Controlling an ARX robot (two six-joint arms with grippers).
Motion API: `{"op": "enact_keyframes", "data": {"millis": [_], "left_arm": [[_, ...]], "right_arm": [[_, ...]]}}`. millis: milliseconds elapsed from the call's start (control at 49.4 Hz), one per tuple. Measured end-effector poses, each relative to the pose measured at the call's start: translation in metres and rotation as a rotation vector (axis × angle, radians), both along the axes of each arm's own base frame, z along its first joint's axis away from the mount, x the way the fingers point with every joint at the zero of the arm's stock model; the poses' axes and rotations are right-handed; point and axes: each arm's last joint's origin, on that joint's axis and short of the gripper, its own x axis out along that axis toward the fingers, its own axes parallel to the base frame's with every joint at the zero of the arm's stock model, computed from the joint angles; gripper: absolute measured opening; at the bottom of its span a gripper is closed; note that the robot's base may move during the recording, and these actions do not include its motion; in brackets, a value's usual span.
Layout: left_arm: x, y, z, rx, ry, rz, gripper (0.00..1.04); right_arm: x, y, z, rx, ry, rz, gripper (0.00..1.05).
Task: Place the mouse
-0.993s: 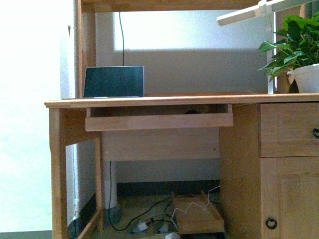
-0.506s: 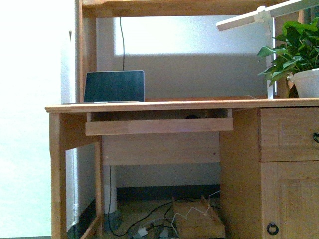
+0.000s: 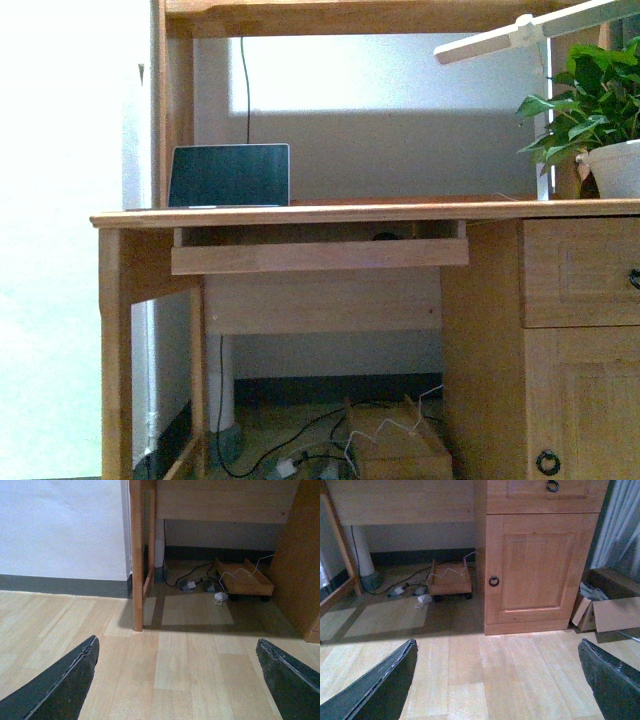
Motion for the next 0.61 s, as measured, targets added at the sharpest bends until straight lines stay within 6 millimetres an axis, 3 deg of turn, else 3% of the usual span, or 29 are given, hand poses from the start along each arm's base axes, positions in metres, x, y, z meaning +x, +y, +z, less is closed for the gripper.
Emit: {"op": "enact_keyframes", "data": {"millis": [608], "left_arm": [[0.0000,0.0000,0.0000,0.000,0.000,0.000,0.97]], "right_arm": [[0.0000,0.0000,0.0000,0.000,0.000,0.000,0.97]]}}
